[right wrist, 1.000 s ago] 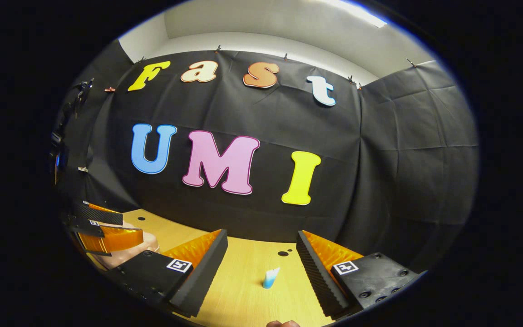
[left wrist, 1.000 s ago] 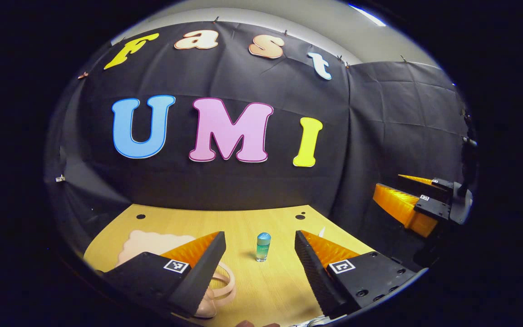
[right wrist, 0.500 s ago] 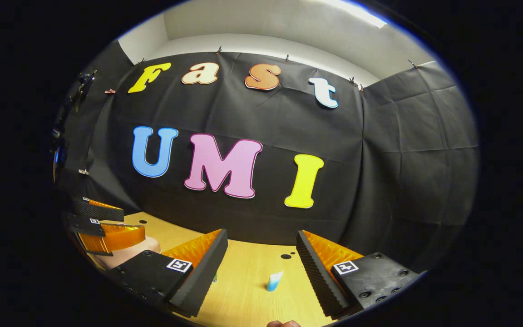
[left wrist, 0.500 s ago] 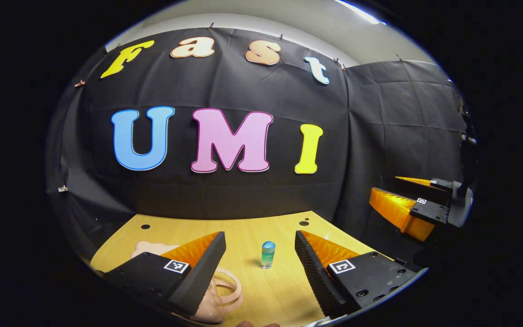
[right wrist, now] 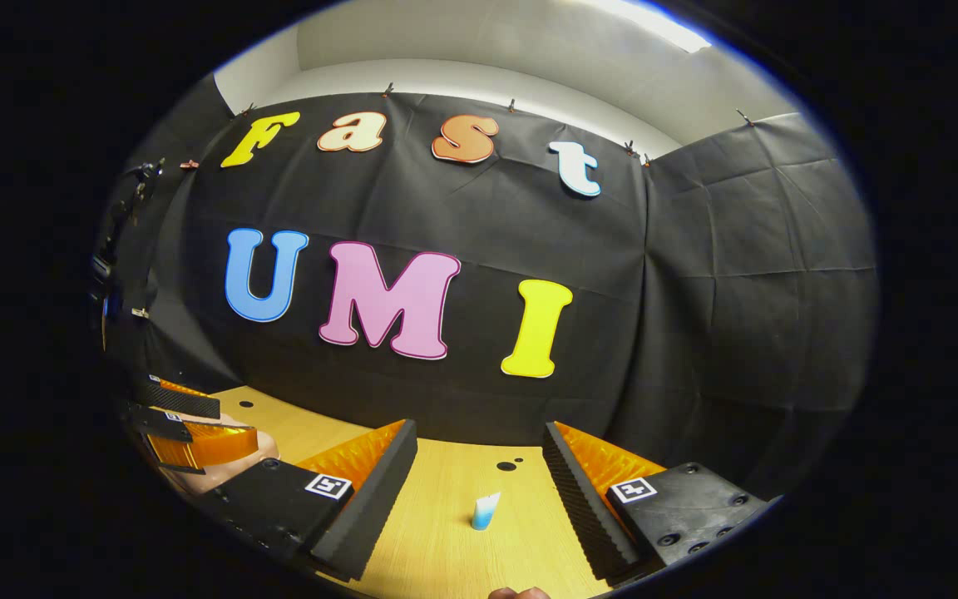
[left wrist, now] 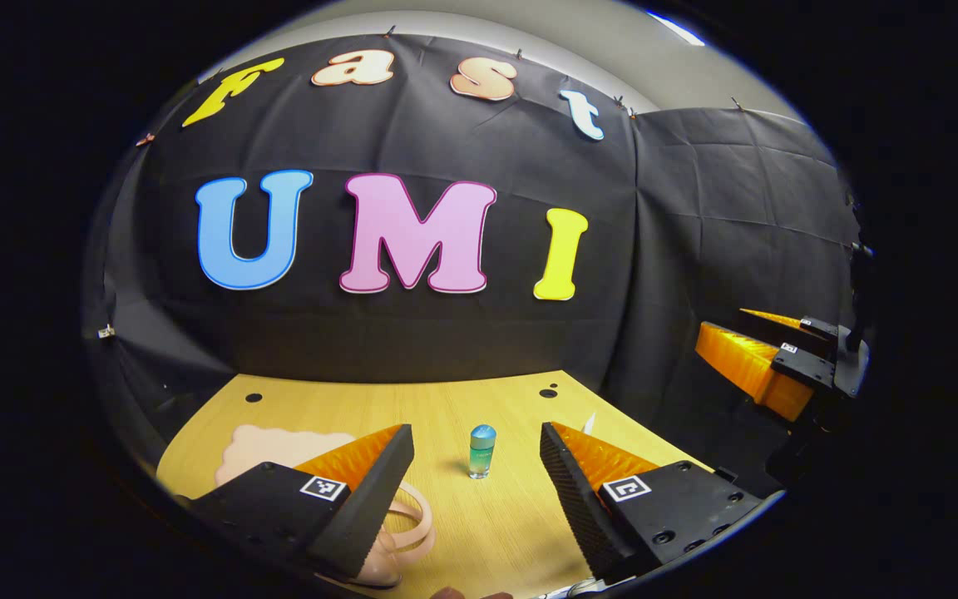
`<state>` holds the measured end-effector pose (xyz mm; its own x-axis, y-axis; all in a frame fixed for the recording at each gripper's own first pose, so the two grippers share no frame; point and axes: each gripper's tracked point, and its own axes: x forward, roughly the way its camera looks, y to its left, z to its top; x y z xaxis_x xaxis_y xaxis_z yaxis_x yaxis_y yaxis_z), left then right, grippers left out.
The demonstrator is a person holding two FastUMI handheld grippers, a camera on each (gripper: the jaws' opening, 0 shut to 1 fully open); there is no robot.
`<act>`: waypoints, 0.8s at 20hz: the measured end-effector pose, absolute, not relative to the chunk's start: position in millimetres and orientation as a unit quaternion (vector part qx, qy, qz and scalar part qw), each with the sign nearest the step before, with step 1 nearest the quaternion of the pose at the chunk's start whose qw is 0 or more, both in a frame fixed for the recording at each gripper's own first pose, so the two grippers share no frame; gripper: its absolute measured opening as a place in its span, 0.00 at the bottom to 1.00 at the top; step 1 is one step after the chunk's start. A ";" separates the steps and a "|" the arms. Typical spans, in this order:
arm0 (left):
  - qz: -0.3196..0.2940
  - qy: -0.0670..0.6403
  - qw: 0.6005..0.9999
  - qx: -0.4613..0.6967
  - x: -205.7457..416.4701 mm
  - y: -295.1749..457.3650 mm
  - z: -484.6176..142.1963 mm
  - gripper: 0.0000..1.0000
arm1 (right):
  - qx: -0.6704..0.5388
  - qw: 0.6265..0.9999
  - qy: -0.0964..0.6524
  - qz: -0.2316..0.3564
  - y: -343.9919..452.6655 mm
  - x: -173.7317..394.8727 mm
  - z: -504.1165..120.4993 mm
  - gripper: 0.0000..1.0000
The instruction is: First open the suitcase, pack the skin care products into it, and then close the suitcase.
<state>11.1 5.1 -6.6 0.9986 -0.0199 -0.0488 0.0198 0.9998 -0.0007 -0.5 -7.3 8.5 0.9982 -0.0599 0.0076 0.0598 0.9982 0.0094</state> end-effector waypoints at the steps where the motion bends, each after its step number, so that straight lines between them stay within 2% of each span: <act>1: -0.009 0.041 0.999 -0.019 13.8 7.2 -14.4 0.96 | -0.002 1.000 -0.003 -0.026 -6.6 -1.2 7.0 0.95; 4: 0.003 0.091 0.992 -0.083 24.7 9.0 -38.4 0.96 | -0.028 0.999 -0.021 -0.006 -6.7 -1.8 17.5 0.96; 11: 0.089 0.234 0.964 -0.087 66.8 42.9 -123.5 0.96 | -0.033 0.999 -0.021 0.028 -26.1 5.1 -1.9 0.96; 16: 0.145 0.320 0.933 -0.078 93.5 66.4 -175.0 0.97 | -0.016 1.000 0.011 0.009 -70.4 21.0 -27.5 0.96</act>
<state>93.5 66.4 -175.0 0.7532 0.2212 -0.6195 -0.3204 0.9459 -0.0518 21.0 -70.4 -27.5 0.9996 0.0182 -0.0229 -0.0189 0.9993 -0.0311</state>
